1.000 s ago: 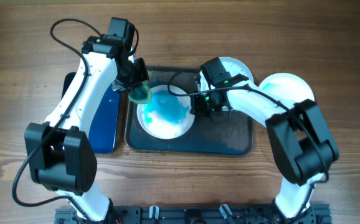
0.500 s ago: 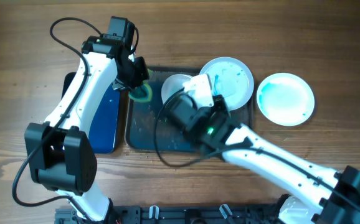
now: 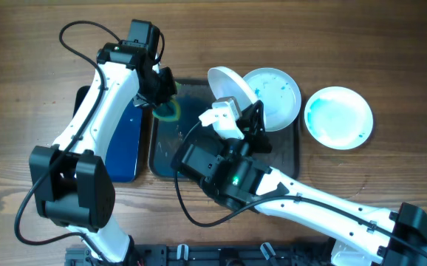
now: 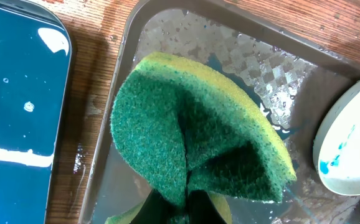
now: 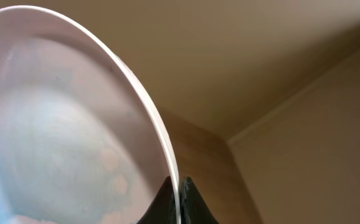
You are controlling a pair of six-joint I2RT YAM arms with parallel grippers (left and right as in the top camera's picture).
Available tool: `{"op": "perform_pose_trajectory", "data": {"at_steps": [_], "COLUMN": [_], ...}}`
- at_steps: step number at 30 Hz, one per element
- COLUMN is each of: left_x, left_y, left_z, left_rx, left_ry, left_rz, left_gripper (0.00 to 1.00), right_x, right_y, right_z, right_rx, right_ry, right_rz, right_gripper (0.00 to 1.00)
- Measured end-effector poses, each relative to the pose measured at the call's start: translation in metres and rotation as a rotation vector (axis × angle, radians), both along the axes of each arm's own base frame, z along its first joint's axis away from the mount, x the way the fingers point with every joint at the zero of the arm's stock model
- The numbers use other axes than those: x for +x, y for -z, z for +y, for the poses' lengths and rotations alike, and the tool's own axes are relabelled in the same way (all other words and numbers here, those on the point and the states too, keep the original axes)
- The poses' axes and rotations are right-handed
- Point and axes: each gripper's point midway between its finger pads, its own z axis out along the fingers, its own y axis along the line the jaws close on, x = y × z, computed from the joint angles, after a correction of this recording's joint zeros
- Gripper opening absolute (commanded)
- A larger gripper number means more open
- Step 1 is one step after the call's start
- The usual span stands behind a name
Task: Clean dirty plates on tray and stack at the side
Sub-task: 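Carry the plate right with the right gripper and stack it on the first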
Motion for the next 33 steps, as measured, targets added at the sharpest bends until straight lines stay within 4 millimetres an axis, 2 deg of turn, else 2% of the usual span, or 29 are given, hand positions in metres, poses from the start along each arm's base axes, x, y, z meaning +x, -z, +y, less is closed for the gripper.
{"op": "perform_pose_trajectory", "data": {"at_steps": [2, 4, 10, 13, 15, 17, 19, 21, 23, 25, 28, 29, 31, 32, 33], "left_x": [0.000, 0.000, 0.000, 0.000, 0.000, 0.000, 0.001, 0.002, 0.002, 0.002, 0.002, 0.002, 0.002, 0.002, 0.002], "left_y": [0.000, 0.000, 0.000, 0.000, 0.000, 0.000, 0.000, 0.000, 0.000, 0.000, 0.000, 0.000, 0.000, 0.000, 0.000], "left_z": [0.000, 0.000, 0.000, 0.000, 0.000, 0.000, 0.000, 0.000, 0.000, 0.000, 0.000, 0.000, 0.000, 0.000, 0.000], "left_rx": [0.000, 0.000, 0.000, 0.000, 0.000, 0.000, -0.001, -0.002, -0.002, -0.002, -0.002, -0.002, -0.002, -0.002, -0.002], "left_ry": [0.000, 0.000, 0.000, 0.000, 0.000, 0.000, -0.001, -0.003, -0.003, -0.003, -0.003, -0.003, -0.003, -0.003, -0.003], "left_rz": [0.000, 0.000, 0.000, 0.000, 0.000, -0.002, -0.005, -0.007, -0.007, -0.007, -0.007, -0.007, -0.008, -0.008, -0.008], "left_gripper": [0.04, 0.04, 0.04, 0.04, 0.04, 0.04, 0.04, 0.04, 0.04, 0.04, 0.04, 0.04, 0.04, 0.04, 0.04], "right_x": [0.001, 0.001, 0.003, 0.011, 0.022, 0.035, 0.051, 0.066, 0.071, 0.064, 0.048, 0.043, 0.026, 0.021, 0.013], "right_y": [0.007, 0.023, 0.087, 0.112, 0.122, 0.121, 0.112, 0.103, 0.102, 0.107, 0.114, 0.118, 0.139, 0.148, 0.167], "right_z": [0.003, 0.009, 0.024, 0.014, -0.002, -0.025, -0.060, -0.107, -0.157, -0.215, -0.280, -0.292, -0.319, -0.323, -0.326], "right_rx": [0.019, 0.047, 0.264, 0.425, 0.556, 0.705, 0.851, 0.982, 1.078, 1.163, 1.240, 1.250, 1.273, 1.279, 1.289], "right_ry": [-0.019, -0.058, -0.163, -0.149, -0.116, -0.075, -0.020, 0.064, 0.172, 0.334, 0.516, 0.555, 0.665, 0.693, 0.732], "right_rz": [0.037, 0.126, 0.496, 0.663, 0.744, 0.778, 0.761, 0.705, 0.655, 0.605, 0.522, 0.508, 0.498, 0.509, 0.538], "right_gripper": [0.04, 0.04, 0.04, 0.04, 0.04, 0.04, 0.04, 0.04, 0.04, 0.04, 0.04, 0.04, 0.04, 0.04, 0.04]}}
